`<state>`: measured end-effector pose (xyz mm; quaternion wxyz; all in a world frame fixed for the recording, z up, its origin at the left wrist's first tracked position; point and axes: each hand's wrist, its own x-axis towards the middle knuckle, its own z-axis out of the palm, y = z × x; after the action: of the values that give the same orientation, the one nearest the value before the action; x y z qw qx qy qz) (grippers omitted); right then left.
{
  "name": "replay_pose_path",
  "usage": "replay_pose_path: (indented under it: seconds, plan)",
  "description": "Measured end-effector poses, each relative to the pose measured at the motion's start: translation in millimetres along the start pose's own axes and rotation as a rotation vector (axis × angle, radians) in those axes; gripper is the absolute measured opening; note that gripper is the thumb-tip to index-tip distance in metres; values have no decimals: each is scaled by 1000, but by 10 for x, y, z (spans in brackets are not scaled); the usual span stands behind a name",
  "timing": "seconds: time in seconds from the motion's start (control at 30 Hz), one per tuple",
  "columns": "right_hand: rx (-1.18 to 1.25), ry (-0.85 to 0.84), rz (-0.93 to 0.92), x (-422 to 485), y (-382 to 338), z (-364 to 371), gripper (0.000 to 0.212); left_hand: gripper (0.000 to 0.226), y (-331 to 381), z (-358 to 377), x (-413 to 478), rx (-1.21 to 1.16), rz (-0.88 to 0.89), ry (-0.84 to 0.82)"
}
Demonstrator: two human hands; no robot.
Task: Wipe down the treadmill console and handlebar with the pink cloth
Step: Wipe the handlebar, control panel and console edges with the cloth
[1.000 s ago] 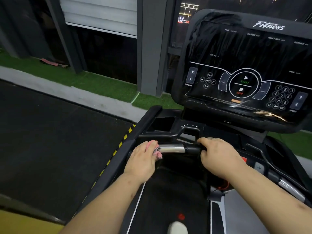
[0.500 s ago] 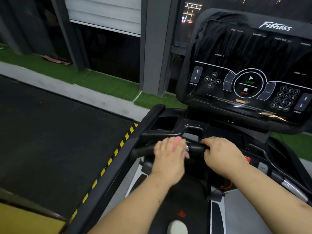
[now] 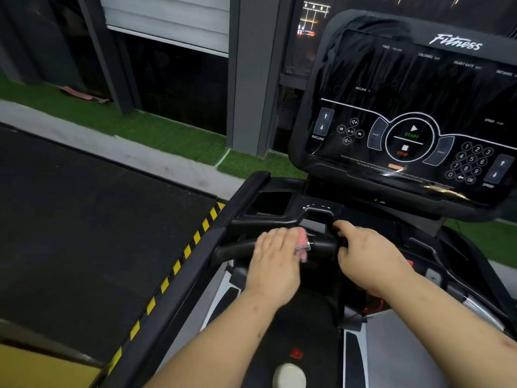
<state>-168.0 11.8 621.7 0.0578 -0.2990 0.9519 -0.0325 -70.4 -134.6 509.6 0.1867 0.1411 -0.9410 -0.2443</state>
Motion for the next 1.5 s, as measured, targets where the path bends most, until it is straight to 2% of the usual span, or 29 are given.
replay_pose_path:
  seconds: [0.33,0.57,0.73,0.9,1.0,1.1,1.23,1.5]
  plan:
    - [-12,-10,-31,30,12,0,53,53,-722,-147,-110,-14,-154,-72]
    - [-34,4,-30,54,4,21,53,46,-598,-67,-68,-44,-212,-18]
    - [-44,8,-32,72,-26,13,51,44,-357,-22,-26,-50,-160,19]
    - [-41,-29,-17,103,-58,-53,50,46,226,84,90,-60,16,-24]
    - [-14,-30,-42,97,-37,-90,45,47,496,173,144,-63,43,-23]
    - [15,-39,-63,82,26,-136,42,48,533,227,164,-61,35,-25]
    - [36,-86,-83,84,52,-189,49,56,402,156,149,-1,74,-45]
    - [7,-149,-138,87,140,-223,38,53,44,125,-12,-17,-190,82]
